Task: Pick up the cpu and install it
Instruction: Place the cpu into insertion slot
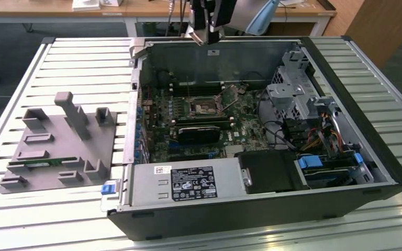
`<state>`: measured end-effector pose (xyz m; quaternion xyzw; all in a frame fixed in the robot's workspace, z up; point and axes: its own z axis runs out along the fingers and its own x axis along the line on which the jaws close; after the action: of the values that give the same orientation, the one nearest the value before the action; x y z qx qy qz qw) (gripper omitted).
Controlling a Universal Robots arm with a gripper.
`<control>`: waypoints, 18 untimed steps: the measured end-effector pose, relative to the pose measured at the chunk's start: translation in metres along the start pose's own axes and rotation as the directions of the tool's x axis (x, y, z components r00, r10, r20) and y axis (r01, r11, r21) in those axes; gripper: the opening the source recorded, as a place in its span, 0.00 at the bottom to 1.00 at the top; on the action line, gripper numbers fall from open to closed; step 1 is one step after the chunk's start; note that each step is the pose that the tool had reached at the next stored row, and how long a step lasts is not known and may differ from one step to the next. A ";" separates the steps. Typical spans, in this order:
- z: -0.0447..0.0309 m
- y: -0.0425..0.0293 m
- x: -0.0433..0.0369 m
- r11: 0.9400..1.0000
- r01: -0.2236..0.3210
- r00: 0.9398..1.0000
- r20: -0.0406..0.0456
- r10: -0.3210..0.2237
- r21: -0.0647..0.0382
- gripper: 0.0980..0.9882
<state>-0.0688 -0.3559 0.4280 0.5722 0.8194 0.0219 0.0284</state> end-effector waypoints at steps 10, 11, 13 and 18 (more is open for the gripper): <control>0.0017 -0.0001 0.0000 0.984 -0.179 0.984 0.013 0.179 0.003 0.48; 0.0020 -0.0001 0.0000 0.980 -0.197 0.980 0.014 0.197 0.003 0.48; 0.0027 -0.0002 0.0001 0.973 -0.232 0.973 0.017 0.232 0.003 0.48; 0.0118 0.0005 0.0036 0.962 -0.272 0.962 0.019 0.272 0.008 0.48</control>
<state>-0.0687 -0.3523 0.4162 0.6797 0.7327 0.0161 0.0293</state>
